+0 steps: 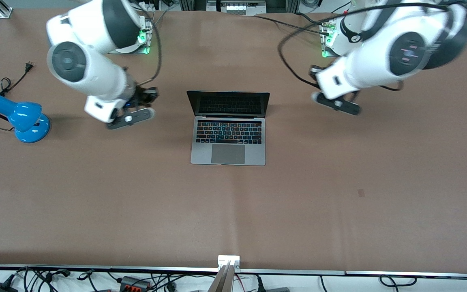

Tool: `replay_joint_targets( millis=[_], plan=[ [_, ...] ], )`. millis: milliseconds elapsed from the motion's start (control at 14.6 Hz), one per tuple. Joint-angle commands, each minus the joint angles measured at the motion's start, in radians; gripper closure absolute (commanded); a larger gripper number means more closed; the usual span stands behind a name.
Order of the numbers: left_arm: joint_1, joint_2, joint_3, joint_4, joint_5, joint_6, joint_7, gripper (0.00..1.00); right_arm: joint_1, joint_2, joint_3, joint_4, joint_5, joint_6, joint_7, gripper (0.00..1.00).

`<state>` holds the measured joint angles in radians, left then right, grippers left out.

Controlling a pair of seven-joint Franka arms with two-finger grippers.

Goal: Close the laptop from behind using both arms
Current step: 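Move the right gripper and the left gripper toward the laptop screen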

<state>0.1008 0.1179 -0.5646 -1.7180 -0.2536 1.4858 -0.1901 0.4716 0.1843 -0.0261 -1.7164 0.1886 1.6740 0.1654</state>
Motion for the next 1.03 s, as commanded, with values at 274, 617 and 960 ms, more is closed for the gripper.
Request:
replay_joint_targets(
  millis=[274,617,960],
  plan=[
    [0.017,-0.188,-0.124,-0.277,-0.101,0.175,-0.009,0.99,0.11,0.046,-0.011,-0.038,0.181,0.009,0.128,1.0],
    [0.017,-0.239,-0.233,-0.432,-0.147,0.381,-0.009,0.99,0.147,0.021,-0.011,-0.129,0.2,-0.029,0.128,1.0],
    [0.013,-0.238,-0.304,-0.517,-0.151,0.513,-0.009,0.99,0.191,0.023,-0.011,-0.161,0.2,-0.031,0.152,1.0]
  ],
)
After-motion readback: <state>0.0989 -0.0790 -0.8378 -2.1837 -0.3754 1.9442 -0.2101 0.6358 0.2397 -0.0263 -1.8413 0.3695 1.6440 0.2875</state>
